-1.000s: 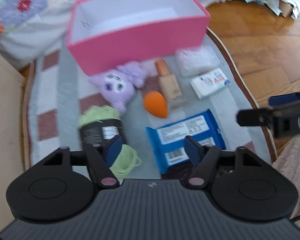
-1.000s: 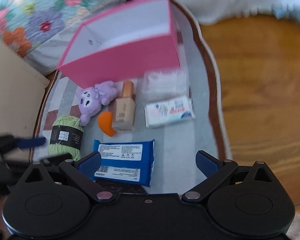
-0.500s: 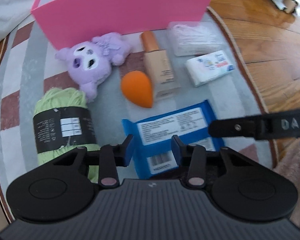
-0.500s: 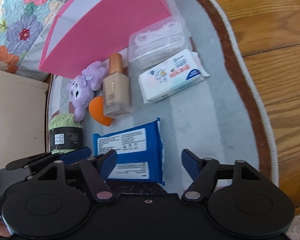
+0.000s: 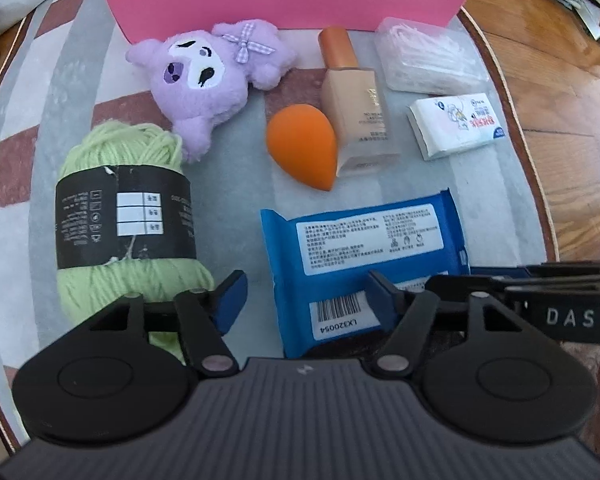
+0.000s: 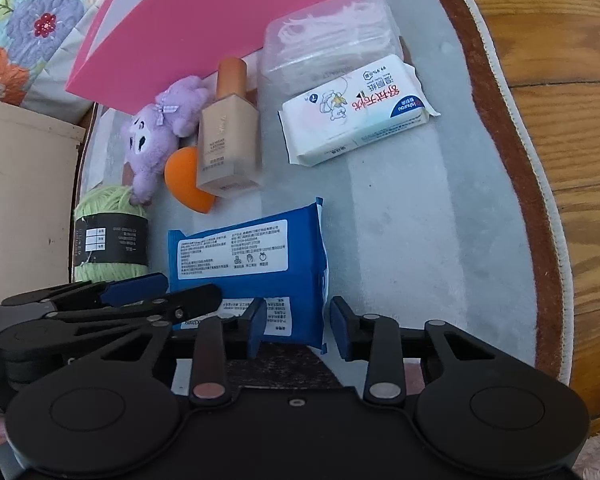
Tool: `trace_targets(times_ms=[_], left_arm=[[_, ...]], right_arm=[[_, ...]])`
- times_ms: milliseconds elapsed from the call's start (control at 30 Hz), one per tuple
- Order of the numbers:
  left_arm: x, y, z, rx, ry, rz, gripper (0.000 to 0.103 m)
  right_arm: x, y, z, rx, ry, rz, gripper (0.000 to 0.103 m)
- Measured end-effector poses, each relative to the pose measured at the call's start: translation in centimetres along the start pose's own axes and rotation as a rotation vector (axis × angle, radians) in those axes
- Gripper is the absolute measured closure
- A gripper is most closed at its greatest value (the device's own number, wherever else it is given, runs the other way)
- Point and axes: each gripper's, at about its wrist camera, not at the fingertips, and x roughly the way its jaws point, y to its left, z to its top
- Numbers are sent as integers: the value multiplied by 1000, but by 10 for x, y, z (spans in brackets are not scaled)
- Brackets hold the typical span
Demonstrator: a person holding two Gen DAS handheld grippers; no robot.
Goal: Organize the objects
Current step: 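Lower the left tool to the blue wet-wipe pack and close on it, then lift the blue wipe pack with the left tool and drop it into the pink box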
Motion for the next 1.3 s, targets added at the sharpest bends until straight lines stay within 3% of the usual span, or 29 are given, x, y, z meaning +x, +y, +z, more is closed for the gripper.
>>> trace_targets(times_ms=[167,300,500,633,1033,1300], left_arm=[[2,-2,-2,-6,-31,-2,29],[3,-1,-2,-46,-31,-97,51],[-1,3,-2,-88,-30,-142,63],[-13,0,-6,-67,-62,-144,63],[-72,-13,0,34,-204,-154,63],[-124,-14,27,105,-329,-159,63]], right_arm=[[1,-3,0,0,-7,3,73],[1,-2,0,-5,-11,6,73],[-2,-4,0,-11,-20,19,72],[-9,3,-3,-54,-41,18,69],[-63,25,-12,-156,-222,17,63],[-110,59,7,-256,-350,8,61]])
